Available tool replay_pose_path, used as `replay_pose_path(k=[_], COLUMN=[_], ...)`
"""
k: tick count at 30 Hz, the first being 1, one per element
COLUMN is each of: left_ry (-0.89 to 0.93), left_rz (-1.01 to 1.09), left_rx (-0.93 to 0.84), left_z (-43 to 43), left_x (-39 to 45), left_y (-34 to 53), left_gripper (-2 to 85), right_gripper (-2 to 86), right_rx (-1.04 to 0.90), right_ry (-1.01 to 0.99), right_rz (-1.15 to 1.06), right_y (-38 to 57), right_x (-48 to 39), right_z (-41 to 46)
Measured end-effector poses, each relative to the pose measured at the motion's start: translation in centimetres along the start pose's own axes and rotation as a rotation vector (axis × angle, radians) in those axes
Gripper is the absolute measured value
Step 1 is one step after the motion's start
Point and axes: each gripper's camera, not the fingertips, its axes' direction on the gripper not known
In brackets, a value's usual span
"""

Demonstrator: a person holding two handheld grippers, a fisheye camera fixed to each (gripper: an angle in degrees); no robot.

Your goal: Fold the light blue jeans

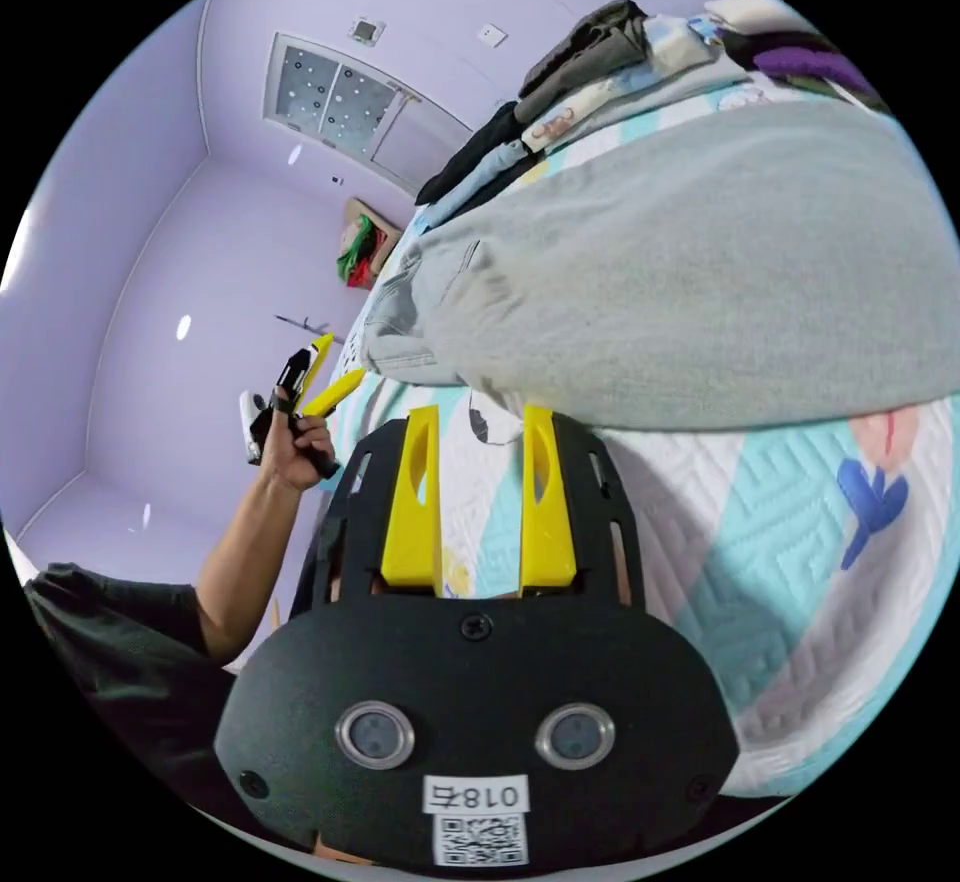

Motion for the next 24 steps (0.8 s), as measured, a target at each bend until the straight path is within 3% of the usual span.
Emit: replay_pose_path(k=[3, 7, 10, 14, 17, 19, 22, 24], left_ry=[0.012, -0.012, 0.042, 0.244, 0.277, 0.31, 0.364, 0.494], left_rz=[-0.068, -0.139, -0.059, 0.161, 0.293, 0.262, 0.072, 0.022], left_rx=[-0.177, -0.199, -0.178, -0.031, 0.028, 0.011, -0.148, -0.107], left_z=[4.2, 6.1, 5.2, 0.5, -2.5, -3.3, -1.4, -2.2], left_x=[-2.6, -5.9, -6.6, -7.7, -10.9, -14.7, -21.4, -23.9], left_y=[-1.4, -1.4, -1.3, -0.7, 1.3, 2.8, 5.0, 5.2], left_gripper=[21.5, 15.5, 12.2, 8.0, 8.0, 8.2, 10.1, 11.8], right_gripper=[11.2, 5.2, 1.2, 0.0, -0.2, -0.3, 0.2, 1.5], right_rx=[-0.029, -0.044, -0.052, -0.037, -0.1, -0.177, -0.336, -0.457], right_ry=[0.13, 0.298, 0.323, 0.311, 0.209, 0.145, 0.275, 0.362], right_rz=[-0.028, -0.079, -0.142, -0.279, -0.355, -0.366, -0.381, -0.414], right_y=[-0.8, -0.9, -0.2, 1.5, 2.7, 3.5, 5.3, 6.9], right_x=[-1.8, -3.7, -5.3, -8.9, -10.5, -10.9, -10.7, -11.0], right_z=[1.4, 2.6, 2.0, -1.5, -3.1, -2.1, 2.7, 5.5])
